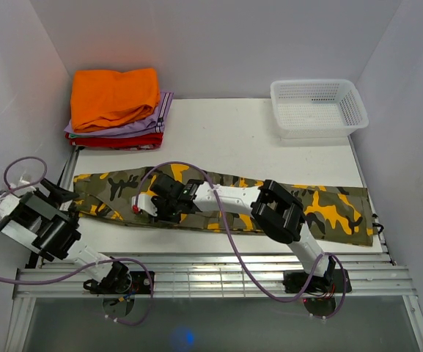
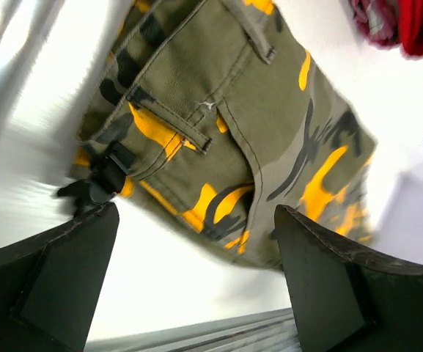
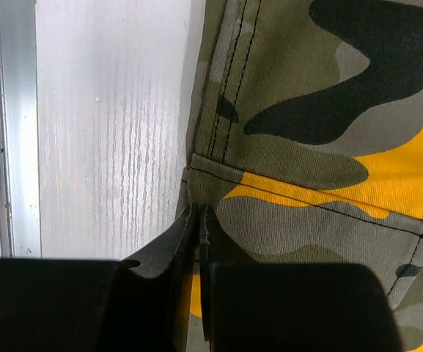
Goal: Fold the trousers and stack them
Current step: Fold the trousers
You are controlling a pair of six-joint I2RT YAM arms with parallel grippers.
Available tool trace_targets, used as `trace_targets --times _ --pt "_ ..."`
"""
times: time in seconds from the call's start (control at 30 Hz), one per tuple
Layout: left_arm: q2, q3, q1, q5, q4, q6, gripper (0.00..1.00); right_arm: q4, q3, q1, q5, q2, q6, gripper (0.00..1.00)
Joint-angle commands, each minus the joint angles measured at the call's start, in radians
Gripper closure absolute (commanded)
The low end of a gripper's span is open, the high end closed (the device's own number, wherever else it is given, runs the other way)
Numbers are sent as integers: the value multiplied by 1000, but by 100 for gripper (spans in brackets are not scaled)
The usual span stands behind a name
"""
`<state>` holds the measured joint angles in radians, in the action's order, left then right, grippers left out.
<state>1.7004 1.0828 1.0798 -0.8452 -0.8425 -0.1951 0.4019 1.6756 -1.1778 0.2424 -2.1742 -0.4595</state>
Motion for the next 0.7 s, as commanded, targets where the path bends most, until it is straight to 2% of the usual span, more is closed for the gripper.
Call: trace_targets --times 0.0,0.1,0.2,0.33,0.37,0.4,0.47,0.5,0.53,0.57,0.67 --pt "-114 140 5 66 -242 -362 2 123 13 12 0 -32 -33 92" --pt "-131 250 2 46 -285 -426 2 153 13 12 20 -33 -53 92" --pt "-102 327 -59 79 -253 -455 2 169 -7 12 46 -12 -70 92" --pt "-70 296 -191 158 -62 -357 16 153 -40 12 89 39 -76 92" --pt "-56 286 -219 178 -34 -343 19 150 -37 12 84 39 -73 89" --pt "-42 278 -239 198 -20 -327 26 150 -31 13 83 54 -64 73" --pt "17 279 -282 219 11 -278 29 143 -27 26 87 98 -58 51" --pt "39 285 -288 222 19 -264 33 135 -25 35 92 115 -53 33" --pt "74 287 -300 224 29 -253 34 127 -21 62 95 131 -44 26" --pt "87 284 -308 250 58 -233 35 127 -13 79 106 143 -39 24" --pt "111 250 -333 309 101 -224 37 141 13 168 124 177 -18 25"
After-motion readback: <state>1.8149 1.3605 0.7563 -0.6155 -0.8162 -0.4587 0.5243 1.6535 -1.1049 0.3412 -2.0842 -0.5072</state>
